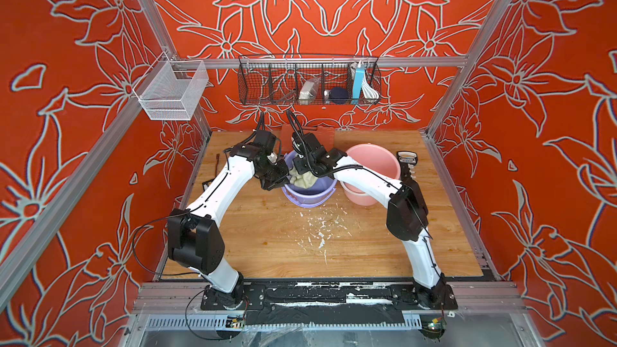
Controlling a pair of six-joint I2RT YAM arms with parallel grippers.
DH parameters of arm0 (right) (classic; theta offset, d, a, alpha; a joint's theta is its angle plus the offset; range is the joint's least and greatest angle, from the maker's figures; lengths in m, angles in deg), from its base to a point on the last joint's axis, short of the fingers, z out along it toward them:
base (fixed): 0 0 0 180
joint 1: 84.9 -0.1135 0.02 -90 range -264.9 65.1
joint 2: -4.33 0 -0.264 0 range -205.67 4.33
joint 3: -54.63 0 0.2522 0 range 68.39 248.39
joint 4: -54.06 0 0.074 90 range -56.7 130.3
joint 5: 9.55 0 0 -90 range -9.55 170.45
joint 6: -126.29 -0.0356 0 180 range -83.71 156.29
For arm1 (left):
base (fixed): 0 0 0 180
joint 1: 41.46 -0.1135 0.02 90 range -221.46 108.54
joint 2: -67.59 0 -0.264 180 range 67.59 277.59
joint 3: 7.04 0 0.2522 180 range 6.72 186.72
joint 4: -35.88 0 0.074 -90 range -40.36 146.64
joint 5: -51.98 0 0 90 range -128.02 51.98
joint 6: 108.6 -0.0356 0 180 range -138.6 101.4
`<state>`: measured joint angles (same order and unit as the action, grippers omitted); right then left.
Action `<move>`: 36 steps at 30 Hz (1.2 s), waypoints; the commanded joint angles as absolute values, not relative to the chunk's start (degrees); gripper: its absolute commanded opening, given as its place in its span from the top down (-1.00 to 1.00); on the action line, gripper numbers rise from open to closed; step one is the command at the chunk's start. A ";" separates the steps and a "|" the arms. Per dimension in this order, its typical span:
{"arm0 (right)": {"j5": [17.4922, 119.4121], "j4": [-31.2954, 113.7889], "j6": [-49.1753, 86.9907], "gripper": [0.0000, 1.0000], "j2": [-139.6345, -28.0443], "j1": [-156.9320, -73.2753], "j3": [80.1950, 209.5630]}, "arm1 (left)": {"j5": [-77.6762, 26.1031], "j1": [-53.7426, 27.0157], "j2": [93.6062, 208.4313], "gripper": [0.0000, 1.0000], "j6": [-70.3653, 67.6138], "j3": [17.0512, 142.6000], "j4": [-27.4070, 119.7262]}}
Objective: Wipe the inside of the bucket with a cloth
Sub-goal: Wipe the dirt from the inside of the bucket.
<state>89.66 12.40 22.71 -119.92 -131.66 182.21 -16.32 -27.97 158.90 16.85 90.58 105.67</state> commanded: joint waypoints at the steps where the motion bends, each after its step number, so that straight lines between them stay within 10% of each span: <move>1: 96.17 11.05 24.23 1.00 -123.75 -130.85 188.90 | -11.70 -27.05 157.44 1.00 13.69 90.56 111.90; 17: 46.38 6.87 29.79 1.00 -123.76 -131.92 187.53 | -15.44 -27.89 159.31 1.00 14.61 94.72 111.76; 36: 97.97 -13.16 28.49 1.00 -134.34 -131.11 213.80 | -26.68 -27.84 154.21 1.00 14.61 90.24 111.21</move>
